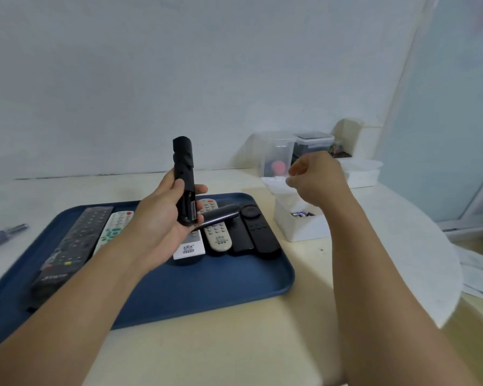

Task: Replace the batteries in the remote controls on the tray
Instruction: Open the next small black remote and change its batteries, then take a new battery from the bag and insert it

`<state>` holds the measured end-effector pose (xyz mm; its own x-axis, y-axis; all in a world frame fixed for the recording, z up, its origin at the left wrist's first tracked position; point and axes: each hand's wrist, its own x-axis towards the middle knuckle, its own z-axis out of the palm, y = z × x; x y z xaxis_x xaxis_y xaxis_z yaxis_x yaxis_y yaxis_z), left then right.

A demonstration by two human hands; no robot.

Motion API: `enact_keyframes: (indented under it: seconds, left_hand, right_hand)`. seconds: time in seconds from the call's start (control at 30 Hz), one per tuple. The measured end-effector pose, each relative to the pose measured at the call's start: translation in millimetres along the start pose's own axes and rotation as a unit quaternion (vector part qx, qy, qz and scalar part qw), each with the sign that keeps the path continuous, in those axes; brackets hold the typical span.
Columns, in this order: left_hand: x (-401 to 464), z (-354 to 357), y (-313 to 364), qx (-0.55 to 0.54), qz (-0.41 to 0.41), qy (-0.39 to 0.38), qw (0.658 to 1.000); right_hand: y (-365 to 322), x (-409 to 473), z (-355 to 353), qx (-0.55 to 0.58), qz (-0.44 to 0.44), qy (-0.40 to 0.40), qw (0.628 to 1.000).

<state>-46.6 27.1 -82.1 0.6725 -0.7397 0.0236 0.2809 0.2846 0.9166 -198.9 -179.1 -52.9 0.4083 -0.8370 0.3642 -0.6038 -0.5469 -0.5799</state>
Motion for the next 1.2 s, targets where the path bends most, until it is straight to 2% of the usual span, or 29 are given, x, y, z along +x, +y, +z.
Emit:
enact_keyframes:
  seconds: [0.07,0.1,0.17,0.23,0.37,0.47,0.53,0.57,0.67,0.73,0.83,0.97,1.13,1.2]
  left_hand:
    - [0,0,3,-0.009,0.000,0.013,1.000]
    - [-1,-1,4,-0.016,-0.002,0.026,1.000]
    - [-6,0,9,-0.031,-0.004,0.050,0.998]
    - [-14,-10,18,-0.017,0.014,0.067,0.997]
    - [-31,-52,56,0.042,0.073,0.131,0.988]
    - [-45,-102,95,0.120,0.128,0.193,0.965]
    - [-60,-142,118,0.165,0.183,0.250,0.937]
    - [-66,-157,123,0.187,0.206,0.286,0.917]
    - [-84,-199,119,0.269,0.286,0.431,0.813]
    - [-94,-226,109,0.270,0.291,0.493,0.775]
    - [-92,-254,96,0.233,0.229,0.518,0.791]
    - [-78,-273,92,0.235,0.148,0.509,0.815]
    - [-67,-278,93,0.221,0.113,0.455,0.855]
    - [-63,-277,92,0.172,0.113,0.418,0.885]
  right_hand:
    - [-9,-7,-6,0.050,-0.041,0.048,0.997]
    - [-16,-12,-5,0.102,-0.065,0.040,0.992]
    - [-36,-28,2,0.241,-0.090,-0.032,0.966]
    - [-63,-49,17,0.321,-0.105,-0.097,0.936]
    - [-114,-89,45,0.326,-0.139,-0.152,0.923]
    - [-162,-107,56,0.301,-0.225,-0.160,0.913]
    - [-204,-117,71,0.248,-0.291,-0.190,0.904]
    - [-220,-119,79,0.188,-0.326,-0.201,0.904]
    - [-262,-126,112,0.083,-0.394,-0.304,0.863]
    - [-283,-127,140,0.051,-0.405,-0.355,0.841]
    - [-305,-121,167,-0.015,-0.428,-0.336,0.839]
    - [-319,-115,184,-0.078,-0.421,-0.366,0.826]
    - [-308,-114,183,-0.049,-0.428,-0.339,0.836]
    - [-299,-114,188,-0.032,-0.426,-0.336,0.840]
